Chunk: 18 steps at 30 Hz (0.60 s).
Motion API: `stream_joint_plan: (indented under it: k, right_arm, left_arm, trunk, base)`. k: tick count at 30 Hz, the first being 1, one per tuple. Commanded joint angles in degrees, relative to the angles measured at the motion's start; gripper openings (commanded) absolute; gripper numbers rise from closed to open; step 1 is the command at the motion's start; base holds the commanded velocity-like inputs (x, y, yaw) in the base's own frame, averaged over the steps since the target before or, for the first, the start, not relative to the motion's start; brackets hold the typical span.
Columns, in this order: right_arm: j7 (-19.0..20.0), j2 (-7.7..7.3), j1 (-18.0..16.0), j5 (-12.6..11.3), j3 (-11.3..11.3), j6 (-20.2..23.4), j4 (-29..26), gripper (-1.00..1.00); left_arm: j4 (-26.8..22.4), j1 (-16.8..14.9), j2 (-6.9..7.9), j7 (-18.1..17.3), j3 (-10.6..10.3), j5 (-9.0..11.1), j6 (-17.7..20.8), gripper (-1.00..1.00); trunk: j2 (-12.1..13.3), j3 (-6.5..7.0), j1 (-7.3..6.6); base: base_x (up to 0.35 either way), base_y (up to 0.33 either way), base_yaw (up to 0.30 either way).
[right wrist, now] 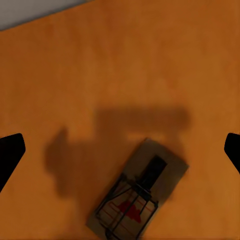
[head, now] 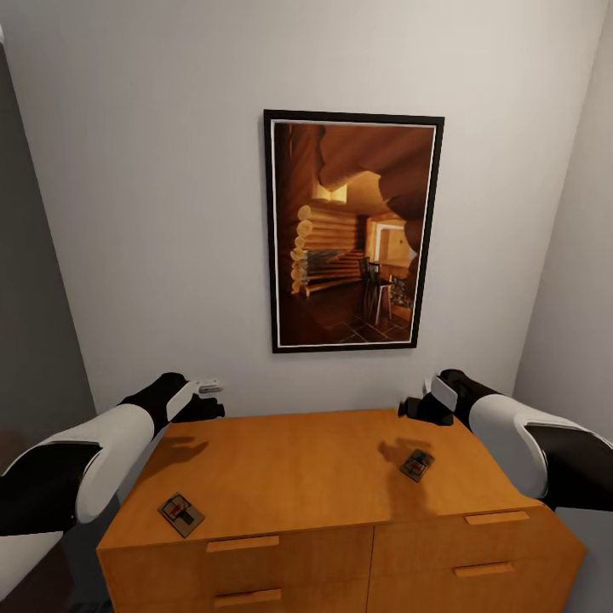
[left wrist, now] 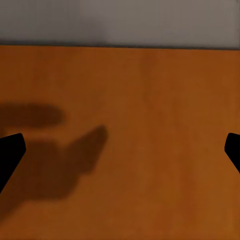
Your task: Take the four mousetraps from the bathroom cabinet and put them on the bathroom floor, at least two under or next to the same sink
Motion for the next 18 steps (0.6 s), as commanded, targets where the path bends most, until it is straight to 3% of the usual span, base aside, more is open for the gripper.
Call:
stream_joint_plan:
  k: [1, 18]
  right_arm:
    - [-0.3, -0.01, 0.2, -0.4, -0.3, -0.2, 0.1, 1.00]
    - [-0.3, 0.31, 2.3, -0.3, -0.3, -2.7, 0.1, 1.00]
  left_arm:
    - [-0.1, 0.0, 0.03, 0.0, -0.4, 0.5, 0.3, 1.00]
    - [-0.1, 0.0, 0.02, 0.0, -0.4, 0.5, 0.3, 1.00]
  trunk:
    - [-0.1, -0.09, 0.01]
    - [-0.1, -0.09, 0.01]
  base:
    - [0.000, 0.000, 0.000]
    - [0.000, 0.000, 0.000]
